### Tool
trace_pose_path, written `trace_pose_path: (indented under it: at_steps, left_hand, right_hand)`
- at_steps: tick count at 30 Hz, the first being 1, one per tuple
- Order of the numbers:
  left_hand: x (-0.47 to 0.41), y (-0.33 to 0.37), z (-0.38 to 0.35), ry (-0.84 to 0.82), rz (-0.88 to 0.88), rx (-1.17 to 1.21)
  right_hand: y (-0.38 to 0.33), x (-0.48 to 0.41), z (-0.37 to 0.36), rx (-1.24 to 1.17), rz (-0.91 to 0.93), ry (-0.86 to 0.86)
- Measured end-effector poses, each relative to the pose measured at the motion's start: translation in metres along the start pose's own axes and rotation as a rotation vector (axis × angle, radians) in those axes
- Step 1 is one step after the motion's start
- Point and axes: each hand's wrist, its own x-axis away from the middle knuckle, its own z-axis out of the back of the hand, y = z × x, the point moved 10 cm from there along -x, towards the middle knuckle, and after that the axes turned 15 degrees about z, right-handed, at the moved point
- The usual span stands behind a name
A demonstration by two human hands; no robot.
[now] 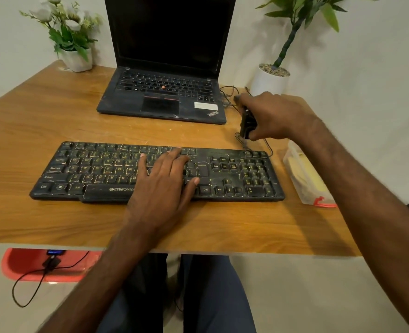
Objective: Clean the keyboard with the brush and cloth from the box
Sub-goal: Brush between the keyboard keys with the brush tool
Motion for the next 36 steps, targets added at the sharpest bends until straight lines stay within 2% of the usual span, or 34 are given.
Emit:
trace_pose_path:
  at_steps: [3,5,7,9,10,16,17,20,21,24,27,29,32,33,36]
  left_hand:
    - [-0.001,-0.002,-0.001,-0.01,0.013,-0.005]
    - [-0.001,-0.001,-0.001,-0.009,0.01,-0.007]
    - [-0.001,-0.001,-0.001,-0.003,0.002,0.001]
    - [0.0,-0.001,0.0,0.0,0.002,0.012]
    - [0.0,-0.001,0.0,-0.002,0.002,0.012]
    - [-0.001,-0.001,-0.002,-0.009,0.007,-0.008]
    - [-0.001,-0.001,-0.002,-0.008,0.004,-0.009]
    - [-0.001,-0.001,0.0,-0.003,0.003,0.002]
    - [-0.001,-0.001,0.0,-0.003,0.002,0.004]
    - [-0.002,-0.002,0.0,-0.003,0.014,0.009]
    - [-0.001,-0.001,-0.001,-0.003,0.001,-0.002]
    - [-0.001,-0.001,-0.001,-0.001,-0.005,0.006]
    - [-0.001,-0.002,0.0,0.003,-0.001,-0.003]
    - [0.0,-0.002,0.0,0.002,-0.001,-0.003]
    - [-0.001,-0.001,0.0,0.002,0.006,-0.004]
  right_hand:
    - [-0.013,-0.005,-0.002,-0.356,0.083,0.038]
    - [-0.026,-0.011,-0.013,-0.443,0.14,-0.028]
    - [-0.024,-0.018,-0.022,-0.278,0.132,-0.068]
    - [-0.012,-0.022,-0.019,0.014,0.083,-0.064]
    - [-0.007,-0.019,-0.017,0.06,0.06,-0.048]
    - [-0.024,-0.01,-0.016,-0.333,0.151,0.002]
    - [-0.024,-0.01,-0.019,-0.316,0.146,-0.018]
    - [-0.01,-0.008,-0.016,0.015,0.055,-0.038]
    - [-0.004,-0.003,-0.011,0.06,0.031,-0.015]
    - [0.007,0.009,-0.002,-0.159,0.012,0.052]
    - [-0.001,0.014,-0.012,-0.431,0.055,-0.01]
    - [0.002,0.014,-0.022,-0.335,0.054,-0.068]
    - [0.028,0.017,-0.017,0.014,-0.047,-0.036]
    - [0.038,0.02,-0.015,0.02,-0.08,-0.017]
    - [0.039,0.026,-0.009,-0.191,-0.083,0.061]
